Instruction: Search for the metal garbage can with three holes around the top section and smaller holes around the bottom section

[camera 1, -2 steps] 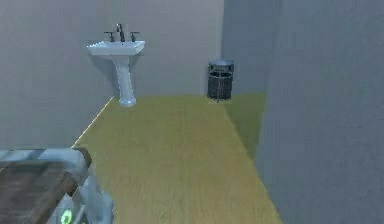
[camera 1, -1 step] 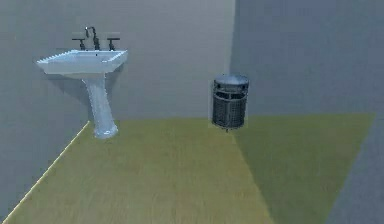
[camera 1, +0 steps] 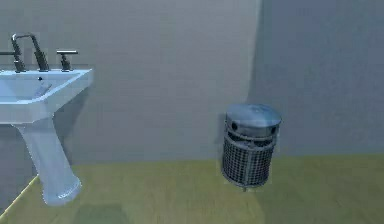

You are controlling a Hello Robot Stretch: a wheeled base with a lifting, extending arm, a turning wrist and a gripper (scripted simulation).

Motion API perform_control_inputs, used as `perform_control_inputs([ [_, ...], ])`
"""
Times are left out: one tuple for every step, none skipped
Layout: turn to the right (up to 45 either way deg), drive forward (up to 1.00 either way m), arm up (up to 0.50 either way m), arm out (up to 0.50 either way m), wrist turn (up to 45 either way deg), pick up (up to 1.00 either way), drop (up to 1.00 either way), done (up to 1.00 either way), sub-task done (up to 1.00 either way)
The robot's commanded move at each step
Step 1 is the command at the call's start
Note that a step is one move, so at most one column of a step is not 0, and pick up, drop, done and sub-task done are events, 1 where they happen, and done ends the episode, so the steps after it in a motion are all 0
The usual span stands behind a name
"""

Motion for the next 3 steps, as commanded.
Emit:
perform_control_inputs([
  [0.0, 0.55, 0.0, 0.0, 0.0, 0.0, 0.0, 0.0, 0.0],
  [27.0, 0.0, 0.0, 0.0, 0.0, 0.0, 0.0, 0.0, 0.0],
  [0.0, 0.0, 0.0, 0.0, 0.0, 0.0, 0.0, 1.0, 0.0],
])
